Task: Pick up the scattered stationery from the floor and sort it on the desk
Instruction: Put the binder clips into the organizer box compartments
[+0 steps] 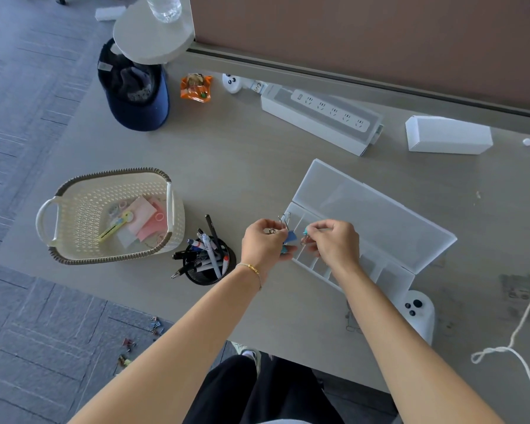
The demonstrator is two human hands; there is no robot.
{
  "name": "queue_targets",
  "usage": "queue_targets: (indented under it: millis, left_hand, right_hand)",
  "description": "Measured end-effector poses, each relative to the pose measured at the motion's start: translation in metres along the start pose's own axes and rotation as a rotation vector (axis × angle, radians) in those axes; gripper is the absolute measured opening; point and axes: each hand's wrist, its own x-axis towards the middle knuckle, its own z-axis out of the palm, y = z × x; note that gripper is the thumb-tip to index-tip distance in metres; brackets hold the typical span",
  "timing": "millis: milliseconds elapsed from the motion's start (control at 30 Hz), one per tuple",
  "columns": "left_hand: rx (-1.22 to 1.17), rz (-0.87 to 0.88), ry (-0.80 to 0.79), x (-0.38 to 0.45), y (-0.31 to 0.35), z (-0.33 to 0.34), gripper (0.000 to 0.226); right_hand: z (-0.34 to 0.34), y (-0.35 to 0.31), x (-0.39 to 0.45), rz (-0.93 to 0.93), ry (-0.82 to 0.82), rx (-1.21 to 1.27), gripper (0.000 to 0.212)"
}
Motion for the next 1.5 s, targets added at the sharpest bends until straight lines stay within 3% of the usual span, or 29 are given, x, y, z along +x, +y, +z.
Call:
queue_targets:
  millis: [167,533,633,800,900,1033,1167,1300,1500]
  left_hand:
    - [0.208,0.08,0.088,0.001,0.001,0.007,0.009]
    - [0.69,0.221,0.124,0.007,-0.005,0.016,0.026]
    - [0.65,0.239,0.11,0.005,-0.004,0.016,0.031]
    - [0.206,0.091,-0.005,0.002,0.0,0.011,0.041]
    - [0.162,0.087,-0.008,0.002,0.002,0.011,0.048]
    - [0.315,0.169,0.101,0.001,0.005,0.011,0.044]
    - [0.442,0.252,0.159,0.003,0.011,0.015,0.029]
    - [0.488,0.274,0.128,0.002,0.015,0.018,0.04]
    - [0.516,0.334,0.121,-0.006,0.013,0.017,0.047]
  right_hand:
    - [0.0,0.002,0.004,-0.026,-0.017,-0.055,0.008]
    - [-0.003,0.008,0.009,-0.042,-0.01,-0.066,0.023]
    - [-0.001,0.006,0.009,-0.022,-0.035,0.001,0.032]
    - [-0.007,-0.004,0.007,0.119,-0.168,0.502,0.049]
    - [-0.01,-0.005,0.006,0.062,-0.17,0.415,0.046]
    - [-0.006,-0.001,0.007,0.002,-0.2,0.352,0.034]
    - [0.001,-0.001,0.006,-0.122,-0.103,0.135,0.021]
    - [0.009,-0.008,0.007,-0.267,-0.013,-0.028,0.011]
    - [0.015,-0.008,0.009,-0.323,-0.02,0.009,0.045]
